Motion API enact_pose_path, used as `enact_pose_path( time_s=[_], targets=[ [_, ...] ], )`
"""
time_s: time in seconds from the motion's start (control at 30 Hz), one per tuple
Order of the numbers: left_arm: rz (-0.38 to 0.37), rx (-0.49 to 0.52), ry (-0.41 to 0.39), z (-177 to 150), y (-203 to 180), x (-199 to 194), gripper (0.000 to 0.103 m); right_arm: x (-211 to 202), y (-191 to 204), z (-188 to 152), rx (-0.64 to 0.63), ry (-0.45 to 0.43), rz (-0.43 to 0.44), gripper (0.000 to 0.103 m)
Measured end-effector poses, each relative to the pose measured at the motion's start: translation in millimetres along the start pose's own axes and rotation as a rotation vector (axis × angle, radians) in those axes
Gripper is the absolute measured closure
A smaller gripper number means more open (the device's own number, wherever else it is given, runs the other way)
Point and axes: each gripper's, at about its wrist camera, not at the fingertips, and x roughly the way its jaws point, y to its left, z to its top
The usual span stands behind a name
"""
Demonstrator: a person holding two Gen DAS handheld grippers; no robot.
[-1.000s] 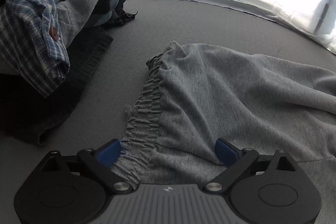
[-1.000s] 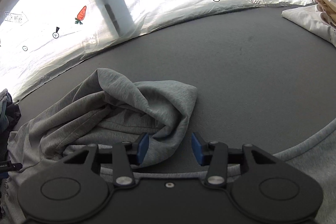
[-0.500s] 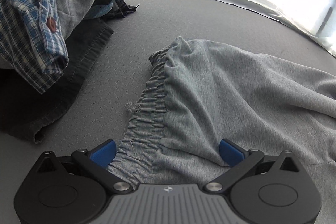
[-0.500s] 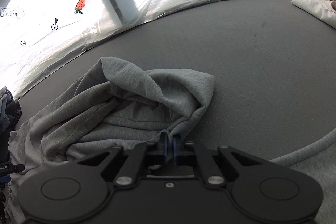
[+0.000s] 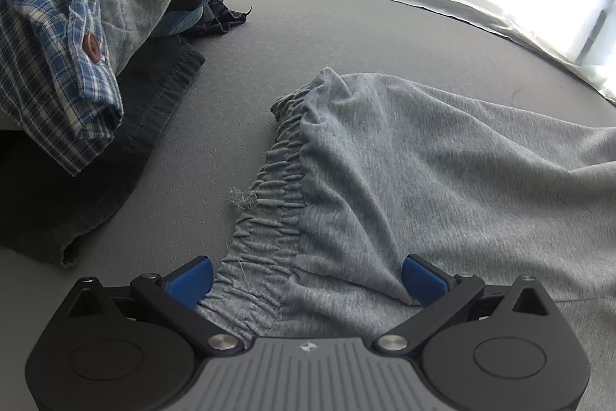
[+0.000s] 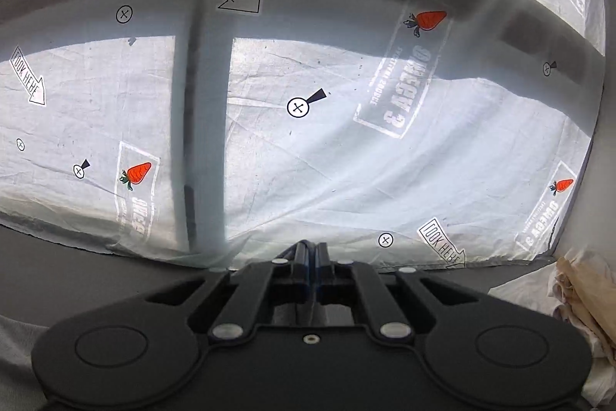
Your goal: Fold clothes
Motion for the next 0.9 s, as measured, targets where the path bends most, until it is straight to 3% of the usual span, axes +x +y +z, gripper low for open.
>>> enact_pose_path(
  time_s=[0.13, 0.2, 0.23, 0.37, 0.53, 0.73, 0.77, 0.87, 0.9],
  targets=[
    [0.001, -0.001, -0.002, -0.6, 0.1, 0.6, 0.0, 20.4, -9.4, -16.2, 0.005, 0.128, -0.027, 0.092],
    [0.0, 0.001, -0.002, -0.4, 0.5, 0.8, 0.0, 20.1, -9.8, -36.9, 0.027, 0.18, -0.024, 0.067],
    [0.001, 0.001, -0.002, -0.4, 0.6, 0.8, 0.0, 16.9, -11.2, -48.7, 0.045, 0.196, -0.019, 0.061],
    [0.004, -0.002, -0.002, -0.1, 0.6, 1.3, 0.0, 4.9, -20.6, -92.2, 0.145, 0.282, -0.026, 0.059],
    [0.005, -0.004, 0.004, 0.7, 0.7, 2.1, 0.0, -0.6, -37.6, -143.5, 0.397, 0.421, -0.021, 0.059],
    [0.005, -0.004, 0.01, 0.8, 0.9, 2.9, 0.0, 5.1, -39.1, -170.1, 0.46, 0.474, -0.043, 0.061],
    [0.006, -0.006, 0.011, 0.9, 0.8, 2.9, 0.0, 7.6, -38.1, -170.1, 0.447, 0.472, -0.035, 0.066],
    [0.006, -0.01, 0.016, 1.7, 0.6, 3.0, 0.0, 15.4, -36.2, -170.4, 0.404, 0.494, 0.003, 0.096],
    [0.006, -0.011, 0.019, 2.3, 0.6, 3.0, 0.0, 16.3, -38.4, -169.1, 0.403, 0.494, 0.024, 0.1]
  ],
)
